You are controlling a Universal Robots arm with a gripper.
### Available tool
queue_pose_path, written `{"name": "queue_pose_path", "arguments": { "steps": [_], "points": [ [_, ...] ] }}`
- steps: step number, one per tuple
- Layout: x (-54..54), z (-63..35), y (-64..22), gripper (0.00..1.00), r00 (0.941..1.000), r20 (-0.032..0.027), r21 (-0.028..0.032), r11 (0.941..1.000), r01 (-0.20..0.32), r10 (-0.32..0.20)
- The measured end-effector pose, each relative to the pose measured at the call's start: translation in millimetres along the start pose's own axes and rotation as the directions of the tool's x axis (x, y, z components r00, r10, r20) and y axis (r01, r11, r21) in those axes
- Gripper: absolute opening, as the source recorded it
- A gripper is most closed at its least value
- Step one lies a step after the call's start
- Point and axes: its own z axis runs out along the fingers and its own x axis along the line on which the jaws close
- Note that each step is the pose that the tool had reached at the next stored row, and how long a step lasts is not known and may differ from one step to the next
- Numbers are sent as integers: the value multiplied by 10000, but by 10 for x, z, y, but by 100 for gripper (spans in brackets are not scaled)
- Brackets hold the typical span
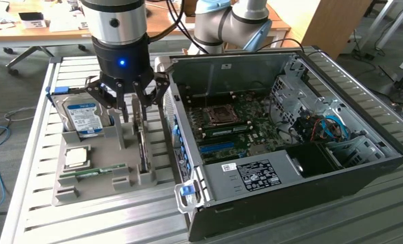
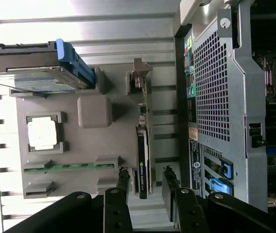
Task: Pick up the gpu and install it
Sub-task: 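Pick up the gpu and move the gpu toward the slot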
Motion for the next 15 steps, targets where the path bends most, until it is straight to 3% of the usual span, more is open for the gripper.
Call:
{"name": "queue_pose_path", "arguments": {
  "steps": [15],
  "points": [
    [-9, 79, -3, 42, 10000, 0, 0, 10000, 0, 0]
  ]
}}
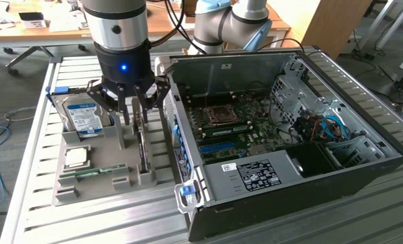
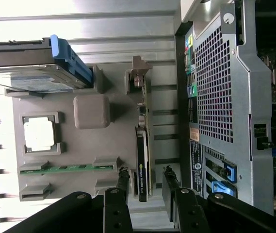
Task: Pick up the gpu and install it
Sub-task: 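Pick up the gpu and move the gpu toward the slot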
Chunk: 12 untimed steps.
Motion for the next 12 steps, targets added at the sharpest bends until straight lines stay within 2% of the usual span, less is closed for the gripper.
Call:
{"name": "queue_pose_path", "arguments": {
  "steps": [12],
  "points": [
    [-6, 32, -1, 42, 10000, 1, -1, 10000, 0, 0]
  ]
}}
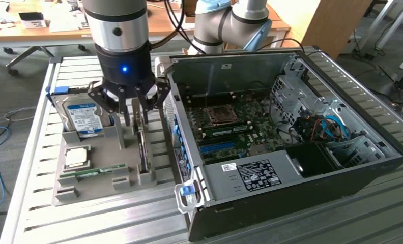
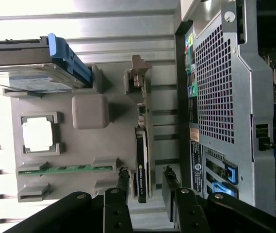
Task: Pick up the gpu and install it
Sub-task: 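Pick up the gpu and move the gpu toward the slot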
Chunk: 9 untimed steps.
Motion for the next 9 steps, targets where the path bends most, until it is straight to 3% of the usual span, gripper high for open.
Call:
{"name": "queue_pose_path", "arguments": {
  "steps": [9],
  "points": [
    [-10, 59, -2, 42, 10000, -1, 1, 10000, 1, -1]
  ]
}}
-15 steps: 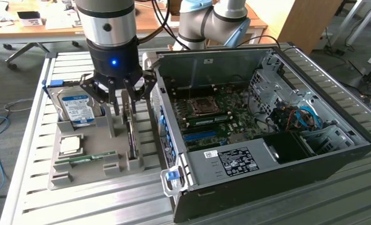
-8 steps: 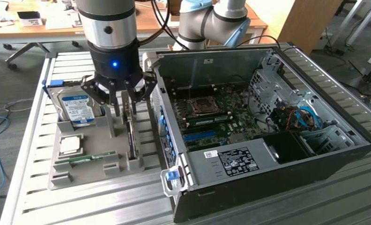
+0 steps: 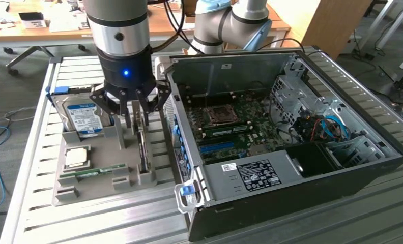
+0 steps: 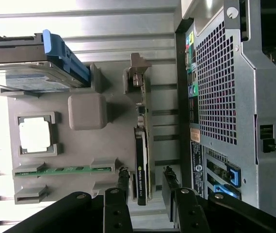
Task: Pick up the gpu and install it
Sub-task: 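Pick up the gpu and move the gpu toward the slot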
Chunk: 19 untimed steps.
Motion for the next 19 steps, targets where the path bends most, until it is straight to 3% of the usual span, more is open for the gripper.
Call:
{"name": "queue_pose_path", "arguments": {
  "steps": [6, 19],
  "points": [
    [-34, 16, 2, 42, 10000, 1, -2, 10000, -2, 2],
    [-31, 248, -9, 42, 10000, 1, -1, 10000, 0, 0]
  ]
}}
